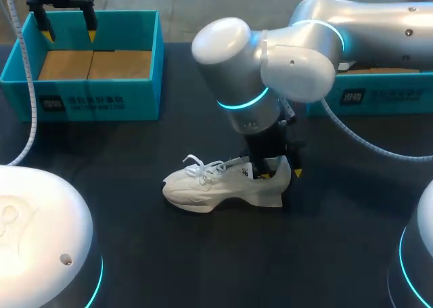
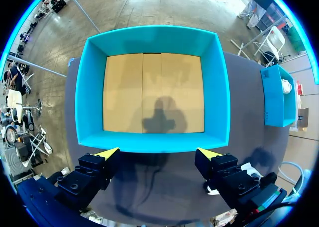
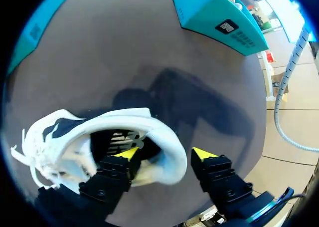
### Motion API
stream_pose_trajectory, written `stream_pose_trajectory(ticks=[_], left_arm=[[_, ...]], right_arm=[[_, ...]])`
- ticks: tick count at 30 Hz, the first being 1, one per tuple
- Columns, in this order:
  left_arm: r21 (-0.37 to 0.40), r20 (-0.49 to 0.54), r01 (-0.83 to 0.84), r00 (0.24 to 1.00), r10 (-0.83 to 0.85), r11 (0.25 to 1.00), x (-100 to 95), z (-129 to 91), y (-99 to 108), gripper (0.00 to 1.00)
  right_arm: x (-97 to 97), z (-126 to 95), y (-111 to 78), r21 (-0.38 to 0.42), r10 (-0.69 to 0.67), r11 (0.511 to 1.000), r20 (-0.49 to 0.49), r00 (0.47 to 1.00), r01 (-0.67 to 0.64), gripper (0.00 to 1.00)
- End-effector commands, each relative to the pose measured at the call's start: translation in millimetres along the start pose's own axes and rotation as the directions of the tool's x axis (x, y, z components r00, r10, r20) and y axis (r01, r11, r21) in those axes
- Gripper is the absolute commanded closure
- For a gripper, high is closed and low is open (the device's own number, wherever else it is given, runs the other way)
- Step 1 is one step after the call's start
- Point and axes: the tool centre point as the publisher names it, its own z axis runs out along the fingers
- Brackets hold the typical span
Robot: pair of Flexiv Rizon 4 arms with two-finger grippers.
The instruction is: Take the shoe out of the shoebox, open the shoe tongue, remove and reinsert the insole, then place the shoe into the shoebox
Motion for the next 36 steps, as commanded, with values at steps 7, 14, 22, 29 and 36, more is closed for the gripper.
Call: stream_pose_trajectory(ticks=[7,14,22,29,36], left_arm=[[0.000,0.000,0.000,1.000,0.000,1.000,0.0,0.0,0.0,0.00],[0.000,0.000,0.000,1.000,0.000,1.000,0.0,0.0,0.0,0.00],[0.000,0.000,0.000,1.000,0.000,1.000,0.0,0.0,0.0,0.00],[0.000,0.000,0.000,1.000,0.000,1.000,0.0,0.0,0.0,0.00],[0.000,0.000,0.000,1.000,0.000,1.000,0.0,0.0,0.0,0.00]], right_arm=[[-23.7,-43.3,-5.4,-0.077,-0.194,0.980,-0.141,0.971,0.185,0.00],[-30.4,-77.5,-9.9,-0.285,-0.551,0.820,-0.163,0.818,0.496,0.00],[-36.3,-96.4,-27.5,-0.551,-0.911,0.412,-0.217,0.352,0.726,0.00],[-36.3,-96.4,-27.5,-0.551,-0.911,0.412,-0.217,0.352,0.726,0.00],[-36.3,-96.4,-27.5,-0.551,-0.911,0.412,-0.217,0.352,0.726,0.00]])
